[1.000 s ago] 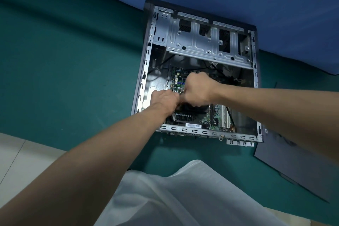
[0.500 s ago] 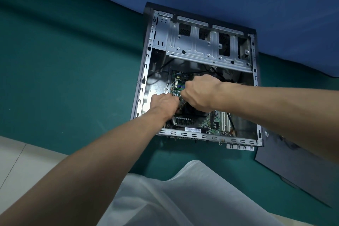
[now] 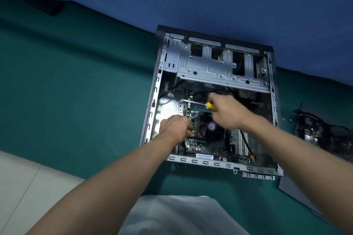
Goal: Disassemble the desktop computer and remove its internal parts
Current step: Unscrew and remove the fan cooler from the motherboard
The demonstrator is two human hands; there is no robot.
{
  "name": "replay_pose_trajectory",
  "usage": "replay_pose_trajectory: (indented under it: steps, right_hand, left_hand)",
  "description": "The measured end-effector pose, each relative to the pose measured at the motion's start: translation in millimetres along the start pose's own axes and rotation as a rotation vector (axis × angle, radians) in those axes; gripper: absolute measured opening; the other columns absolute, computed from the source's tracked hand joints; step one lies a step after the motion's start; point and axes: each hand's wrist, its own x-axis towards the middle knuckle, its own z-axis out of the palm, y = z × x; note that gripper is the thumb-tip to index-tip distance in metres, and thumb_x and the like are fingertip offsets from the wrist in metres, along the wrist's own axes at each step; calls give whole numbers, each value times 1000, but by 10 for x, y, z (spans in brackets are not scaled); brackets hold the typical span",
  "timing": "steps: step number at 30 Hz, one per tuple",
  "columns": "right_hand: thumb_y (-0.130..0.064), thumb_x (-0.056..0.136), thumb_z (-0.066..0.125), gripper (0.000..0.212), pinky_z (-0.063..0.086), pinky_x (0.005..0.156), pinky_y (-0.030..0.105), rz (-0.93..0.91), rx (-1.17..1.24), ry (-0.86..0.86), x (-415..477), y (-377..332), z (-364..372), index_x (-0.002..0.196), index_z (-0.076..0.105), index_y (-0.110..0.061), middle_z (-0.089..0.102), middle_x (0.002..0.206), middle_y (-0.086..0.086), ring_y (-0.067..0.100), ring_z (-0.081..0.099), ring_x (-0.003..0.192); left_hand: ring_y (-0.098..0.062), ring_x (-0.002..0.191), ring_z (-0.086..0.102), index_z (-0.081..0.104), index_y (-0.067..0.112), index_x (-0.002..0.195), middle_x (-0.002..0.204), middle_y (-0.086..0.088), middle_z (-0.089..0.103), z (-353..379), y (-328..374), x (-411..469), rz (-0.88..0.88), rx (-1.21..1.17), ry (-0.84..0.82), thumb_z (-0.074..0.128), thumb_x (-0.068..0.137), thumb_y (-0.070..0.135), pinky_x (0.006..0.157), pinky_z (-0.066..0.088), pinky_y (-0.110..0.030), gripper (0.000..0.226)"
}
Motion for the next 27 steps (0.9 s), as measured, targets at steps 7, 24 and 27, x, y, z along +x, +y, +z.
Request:
replay_pose_trajectory:
  steps: [7,24,27]
  right_hand:
    - [-21,88,55,35,45,92,40,-143,-15,180,461,-185,394,123,60,-25,56,132,-6,24,55,115]
    - [-27,89,57,8,47,69,34,184,42,171,795,-53,339,86,63,-24,61,79,1,26,59,76]
    - [-27,91,59,15,51,74,36,8,-44,58,652,16,374,77,59,-24,61,85,-3,22,62,80]
  left_hand:
    - [-20,107,53,59,18,114,111,-2,57,-52,-27,20,-64,255,33,56,83,62,77,44,-35,53]
    - [-19,99,52,48,18,124,96,-2,55,40,-84,53,-102,229,-112,45,82,65,92,48,-44,63]
    - [-15,87,48,49,17,121,85,1,50,33,-86,56,-94,225,-114,45,80,66,90,49,-42,64]
